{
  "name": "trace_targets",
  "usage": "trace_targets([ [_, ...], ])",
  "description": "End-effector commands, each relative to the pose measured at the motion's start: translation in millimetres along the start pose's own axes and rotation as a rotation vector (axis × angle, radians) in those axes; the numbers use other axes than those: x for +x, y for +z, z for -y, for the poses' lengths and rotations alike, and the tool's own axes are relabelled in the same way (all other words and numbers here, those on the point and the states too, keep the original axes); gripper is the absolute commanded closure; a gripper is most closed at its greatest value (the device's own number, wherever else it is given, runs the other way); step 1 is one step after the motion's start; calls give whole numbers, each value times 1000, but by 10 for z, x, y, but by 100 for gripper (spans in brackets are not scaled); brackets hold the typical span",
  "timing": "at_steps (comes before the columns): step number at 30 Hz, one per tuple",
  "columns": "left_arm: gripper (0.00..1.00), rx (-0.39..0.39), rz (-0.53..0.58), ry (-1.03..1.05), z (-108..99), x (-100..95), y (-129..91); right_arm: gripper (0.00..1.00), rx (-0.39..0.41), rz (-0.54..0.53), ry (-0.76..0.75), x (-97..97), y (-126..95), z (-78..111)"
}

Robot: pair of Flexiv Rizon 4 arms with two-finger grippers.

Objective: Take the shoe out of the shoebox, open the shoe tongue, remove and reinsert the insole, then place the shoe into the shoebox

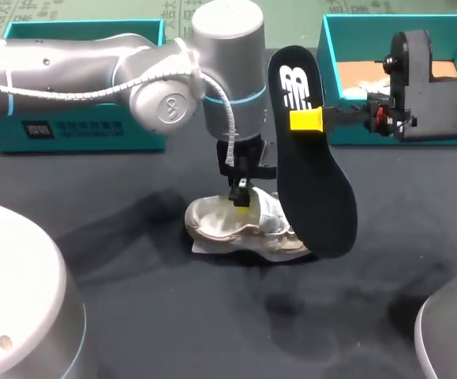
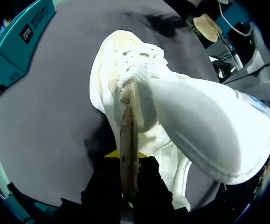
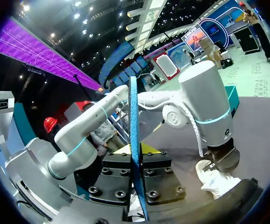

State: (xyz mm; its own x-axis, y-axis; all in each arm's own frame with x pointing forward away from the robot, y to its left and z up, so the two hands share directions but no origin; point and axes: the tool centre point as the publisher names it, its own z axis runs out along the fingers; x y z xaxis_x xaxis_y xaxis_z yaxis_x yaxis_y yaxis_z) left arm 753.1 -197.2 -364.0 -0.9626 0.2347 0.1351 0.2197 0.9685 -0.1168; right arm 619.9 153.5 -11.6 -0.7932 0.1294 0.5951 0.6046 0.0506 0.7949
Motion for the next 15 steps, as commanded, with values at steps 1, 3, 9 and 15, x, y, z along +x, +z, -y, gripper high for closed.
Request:
trace_targets([
  [1, 100, 3, 13, 96, -47, 90, -259, 100, 0, 0, 1, -10, 22, 1],
  [3, 100, -9, 28, 175, -46, 110, -335, 100, 0, 0, 1, -10, 22, 1],
  [9, 100, -189, 78, 666, -66, 188, -400, 100, 0, 0, 1, -10, 22, 1],
  [15, 100, -189, 78, 666, -66, 188, -400, 100, 0, 0, 1, -10, 22, 1],
])
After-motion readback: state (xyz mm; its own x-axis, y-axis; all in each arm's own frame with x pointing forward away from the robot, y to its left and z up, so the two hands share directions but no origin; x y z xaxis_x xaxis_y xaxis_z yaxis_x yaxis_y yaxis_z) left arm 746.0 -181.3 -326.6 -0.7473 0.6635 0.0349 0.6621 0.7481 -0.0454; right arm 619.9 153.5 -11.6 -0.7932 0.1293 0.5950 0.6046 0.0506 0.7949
